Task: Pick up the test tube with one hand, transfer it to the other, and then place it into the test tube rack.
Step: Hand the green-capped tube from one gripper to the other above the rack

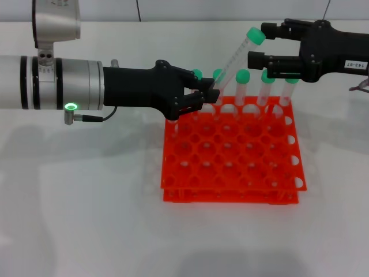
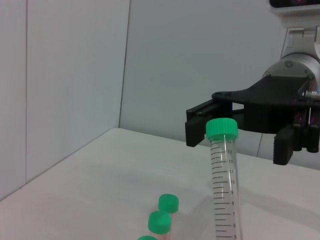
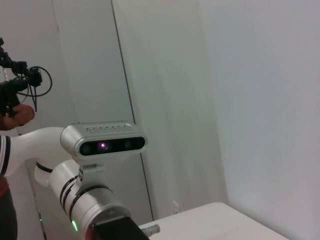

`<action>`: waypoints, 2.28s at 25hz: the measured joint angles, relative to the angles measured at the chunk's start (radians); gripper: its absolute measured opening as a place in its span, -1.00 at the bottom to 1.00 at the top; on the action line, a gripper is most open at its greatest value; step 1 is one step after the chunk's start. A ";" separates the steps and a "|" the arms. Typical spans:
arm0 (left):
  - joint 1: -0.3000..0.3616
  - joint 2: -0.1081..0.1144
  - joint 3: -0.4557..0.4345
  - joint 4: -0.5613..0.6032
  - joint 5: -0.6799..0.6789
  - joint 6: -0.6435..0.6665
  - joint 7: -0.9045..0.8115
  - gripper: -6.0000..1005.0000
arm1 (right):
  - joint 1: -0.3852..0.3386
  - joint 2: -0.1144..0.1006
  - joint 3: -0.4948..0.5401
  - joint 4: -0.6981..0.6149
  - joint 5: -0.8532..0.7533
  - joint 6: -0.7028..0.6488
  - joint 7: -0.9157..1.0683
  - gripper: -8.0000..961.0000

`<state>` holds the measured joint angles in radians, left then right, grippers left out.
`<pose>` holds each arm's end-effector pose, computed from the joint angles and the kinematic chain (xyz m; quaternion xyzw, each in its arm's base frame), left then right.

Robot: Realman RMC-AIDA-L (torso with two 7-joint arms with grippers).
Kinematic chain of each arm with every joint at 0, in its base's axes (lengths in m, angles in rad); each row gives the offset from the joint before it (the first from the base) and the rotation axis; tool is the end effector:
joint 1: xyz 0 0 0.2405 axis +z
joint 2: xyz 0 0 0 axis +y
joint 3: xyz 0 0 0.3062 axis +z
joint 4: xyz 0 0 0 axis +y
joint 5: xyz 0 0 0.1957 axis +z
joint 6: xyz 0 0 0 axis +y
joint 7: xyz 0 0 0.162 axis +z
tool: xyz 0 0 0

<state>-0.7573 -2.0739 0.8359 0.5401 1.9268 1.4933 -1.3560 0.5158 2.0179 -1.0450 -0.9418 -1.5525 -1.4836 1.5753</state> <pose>-0.2018 0.3905 -0.0711 -0.9611 -0.1223 -0.2400 0.0614 0.2019 0.3780 0.0075 -0.9285 0.1261 0.3210 0.1380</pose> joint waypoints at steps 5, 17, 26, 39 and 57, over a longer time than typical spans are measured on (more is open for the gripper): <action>0.002 0.000 0.000 0.000 0.000 0.001 0.000 -0.61 | 0.006 0.000 -0.006 0.009 0.004 0.006 -0.002 0.60; 0.004 0.000 0.000 0.000 -0.003 0.001 0.000 -0.61 | 0.008 -0.001 -0.017 0.009 0.011 0.008 -0.003 0.48; 0.006 0.000 0.000 0.000 -0.003 0.002 0.000 -0.60 | 0.014 -0.001 -0.020 0.009 0.011 0.008 -0.003 0.32; 0.002 -0.002 0.002 0.000 -0.003 0.002 0.000 -0.61 | 0.023 -0.001 -0.029 0.010 0.011 0.025 -0.003 0.08; 0.003 -0.002 0.002 0.000 -0.005 0.002 0.000 -0.60 | 0.024 -0.002 -0.029 0.011 0.011 0.037 -0.008 -0.21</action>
<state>-0.7546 -2.0754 0.8375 0.5400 1.9216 1.4956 -1.3560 0.5402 2.0157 -1.0743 -0.9310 -1.5417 -1.4464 1.5675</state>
